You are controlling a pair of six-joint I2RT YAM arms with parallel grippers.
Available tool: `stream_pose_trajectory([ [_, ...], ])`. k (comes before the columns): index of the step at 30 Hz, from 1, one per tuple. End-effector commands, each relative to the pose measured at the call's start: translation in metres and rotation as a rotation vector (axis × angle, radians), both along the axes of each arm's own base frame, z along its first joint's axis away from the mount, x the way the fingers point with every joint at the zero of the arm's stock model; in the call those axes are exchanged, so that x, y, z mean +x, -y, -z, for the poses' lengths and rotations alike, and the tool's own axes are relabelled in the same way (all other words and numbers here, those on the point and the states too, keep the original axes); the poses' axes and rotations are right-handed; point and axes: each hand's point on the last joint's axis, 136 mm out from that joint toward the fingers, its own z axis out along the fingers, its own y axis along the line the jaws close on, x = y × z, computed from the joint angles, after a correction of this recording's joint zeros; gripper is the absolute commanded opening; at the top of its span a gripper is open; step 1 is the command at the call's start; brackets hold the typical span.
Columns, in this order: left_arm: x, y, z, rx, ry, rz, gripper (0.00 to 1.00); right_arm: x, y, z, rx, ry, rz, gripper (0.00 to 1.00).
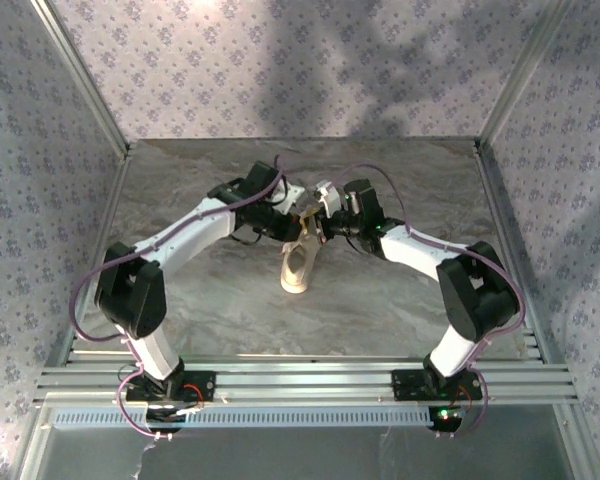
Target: Tie the shoes
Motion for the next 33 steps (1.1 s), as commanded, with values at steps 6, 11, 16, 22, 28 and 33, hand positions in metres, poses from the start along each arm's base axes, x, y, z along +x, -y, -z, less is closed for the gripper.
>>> stream_pose_trajectory([
  [6,-0.015,0.046,-0.022,-0.084,0.124,-0.056,0.00,0.006,-0.002,0.005,0.001,-0.098,-0.006,0.00],
  [11,-0.025,0.066,-0.004,-0.066,0.116,-0.020,0.12,0.005,-0.004,0.006,0.008,-0.118,-0.026,0.00],
  [16,-0.022,0.061,-0.015,-0.029,0.173,0.006,0.30,0.001,-0.006,0.006,0.012,-0.118,-0.048,0.00],
  [22,-0.024,0.044,-0.041,-0.013,0.255,0.060,0.37,-0.003,-0.005,0.007,0.000,-0.094,-0.070,0.00],
  [28,-0.018,0.006,-0.071,-0.060,0.300,0.042,0.38,-0.010,-0.005,0.003,-0.005,-0.027,-0.112,0.00],
  [33,0.001,-0.022,-0.078,-0.187,0.279,-0.028,0.41,-0.017,-0.007,0.001,-0.022,0.014,-0.160,0.00],
])
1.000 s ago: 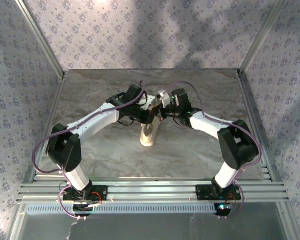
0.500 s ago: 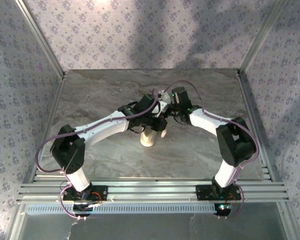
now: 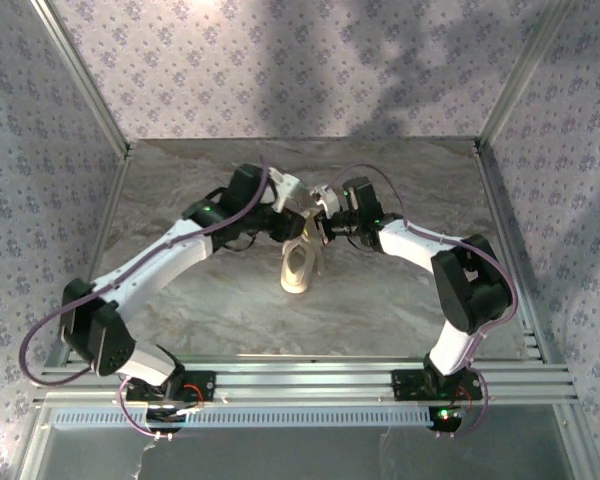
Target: Tie the shoes
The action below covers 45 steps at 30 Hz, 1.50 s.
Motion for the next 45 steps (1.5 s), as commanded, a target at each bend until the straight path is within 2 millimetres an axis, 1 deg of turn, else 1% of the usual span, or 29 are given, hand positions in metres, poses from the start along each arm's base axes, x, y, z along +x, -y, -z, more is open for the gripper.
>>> stream_pose_trajectory([
  [1,0.009,-0.010,0.002,-0.101,-0.031,0.016,0.41,-0.011,-0.005,-0.016,0.007,0.080,-0.077,0.00],
  [5,0.027,-0.012,0.010,-0.156,-0.046,0.014,0.42,-0.017,-0.009,-0.017,0.006,0.103,-0.119,0.00],
  [8,0.034,-0.002,0.016,-0.212,-0.073,0.055,0.42,-0.021,-0.014,-0.018,0.004,0.127,-0.148,0.00],
  [13,0.040,0.015,0.021,-0.272,-0.110,0.120,0.42,-0.023,-0.020,-0.017,-0.014,0.156,-0.167,0.00],
  [20,0.044,0.025,0.037,-0.298,-0.169,0.144,0.41,-0.022,-0.023,-0.017,-0.024,0.173,-0.169,0.00],
  [22,0.044,0.027,0.041,-0.308,-0.183,0.155,0.37,-0.022,-0.023,-0.017,-0.024,0.172,-0.171,0.00],
  [23,0.044,0.027,0.042,-0.310,-0.188,0.158,0.32,-0.022,-0.023,-0.016,-0.024,0.171,-0.171,0.00],
  [24,0.045,0.028,0.042,-0.310,-0.190,0.160,0.26,-0.022,-0.023,-0.016,-0.025,0.169,-0.171,0.00],
  [26,0.045,0.026,0.043,-0.305,-0.189,0.162,0.04,-0.022,-0.024,-0.017,-0.026,0.166,-0.173,0.00],
  [27,0.046,0.025,0.043,-0.298,-0.183,0.162,0.00,-0.022,-0.024,-0.018,-0.027,0.163,-0.171,0.00],
  [28,0.045,0.023,0.044,-0.283,-0.178,0.159,0.00,-0.021,-0.022,-0.018,-0.028,0.156,-0.163,0.04],
  [29,0.046,0.020,0.045,-0.262,-0.173,0.151,0.00,-0.021,-0.021,-0.020,-0.026,0.149,-0.156,0.12],
  [31,0.046,0.015,0.046,-0.223,-0.157,0.141,0.00,-0.020,-0.015,-0.025,-0.018,0.130,-0.132,0.30],
  [32,0.047,0.012,0.046,-0.208,-0.148,0.133,0.00,-0.020,-0.010,-0.028,-0.011,0.114,-0.116,0.38],
  [35,0.050,0.006,0.047,-0.175,-0.138,0.123,0.00,-0.015,0.012,-0.036,0.015,0.070,-0.050,0.47],
  [39,0.053,0.003,0.051,-0.131,-0.142,0.125,0.00,0.000,0.045,-0.030,0.007,-0.001,0.073,0.49],
  [42,0.052,0.002,0.052,-0.116,-0.141,0.131,0.00,0.024,0.071,-0.007,-0.078,-0.103,0.241,0.47],
  [43,0.051,0.002,0.052,-0.113,-0.138,0.135,0.00,0.031,0.077,0.004,-0.097,-0.154,0.279,0.46],
  [45,0.050,0.001,0.053,-0.107,-0.134,0.141,0.00,0.043,0.082,0.019,-0.103,-0.235,0.331,0.44],
])
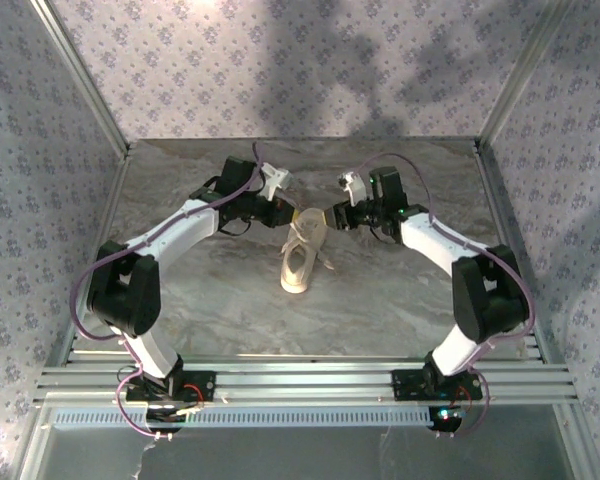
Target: Tie the shoes
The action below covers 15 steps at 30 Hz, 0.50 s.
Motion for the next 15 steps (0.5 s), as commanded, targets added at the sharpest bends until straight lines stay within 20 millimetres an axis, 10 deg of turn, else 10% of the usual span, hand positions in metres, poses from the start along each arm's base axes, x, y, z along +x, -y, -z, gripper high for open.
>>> stream_pose_trajectory([
  [1,-0.001,-0.002,-0.005,0.022,0.028,0.032,0.00,0.016,0.015,0.039,-0.031,-0.206,0.144,0.43],
  [8,-0.011,-0.002,-0.005,0.025,0.032,0.074,0.00,0.050,0.007,0.075,-0.001,-0.347,0.192,0.36],
  [15,-0.013,-0.004,-0.018,0.019,0.075,0.088,0.00,0.039,-0.022,0.088,0.056,-0.404,0.080,0.28],
])
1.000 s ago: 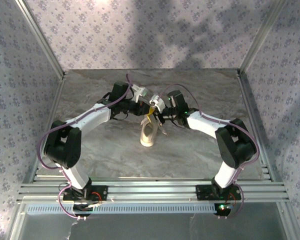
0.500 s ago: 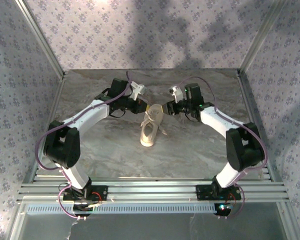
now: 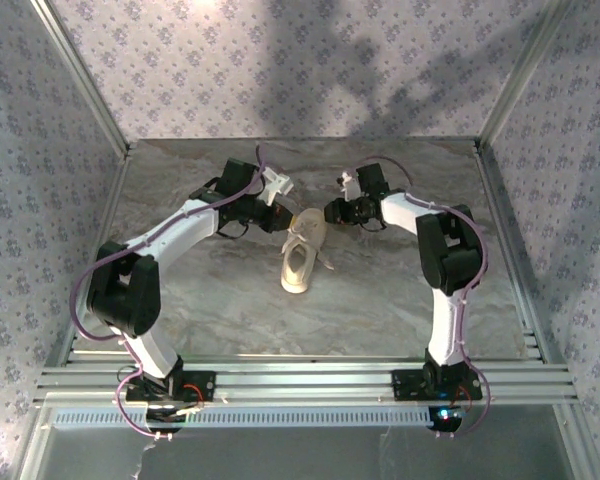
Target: Tie the shoes
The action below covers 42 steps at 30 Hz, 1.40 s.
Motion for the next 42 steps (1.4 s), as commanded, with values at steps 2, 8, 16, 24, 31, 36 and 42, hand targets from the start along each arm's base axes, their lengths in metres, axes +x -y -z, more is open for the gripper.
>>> stream_pose_trajectory([
  [2,-0.005,0.001,-0.029,-0.036,0.071,0.044,0.00,-0.017,-0.029,-0.003,0.085,-0.036,-0.091,0.27],
  [8,-0.006,0.000,-0.029,-0.037,0.074,0.048,0.00,-0.024,-0.035,-0.013,0.116,-0.023,-0.136,0.29],
  [16,-0.008,-0.003,-0.022,-0.033,0.074,0.057,0.00,-0.046,-0.020,-0.056,0.124,0.024,-0.220,0.37],
  [24,-0.007,-0.006,-0.023,-0.036,0.089,0.066,0.00,-0.083,-0.049,-0.063,0.176,-0.014,-0.420,0.37],
  [31,-0.006,-0.006,-0.025,-0.047,0.093,0.077,0.00,-0.085,-0.059,-0.057,0.202,-0.044,-0.473,0.34],
  [36,-0.007,-0.005,-0.024,-0.045,0.088,0.085,0.00,-0.081,-0.061,-0.053,0.178,-0.042,-0.479,0.34],
  [42,-0.007,-0.004,-0.025,-0.048,0.087,0.091,0.00,-0.080,-0.066,-0.045,0.161,-0.054,-0.498,0.34],
])
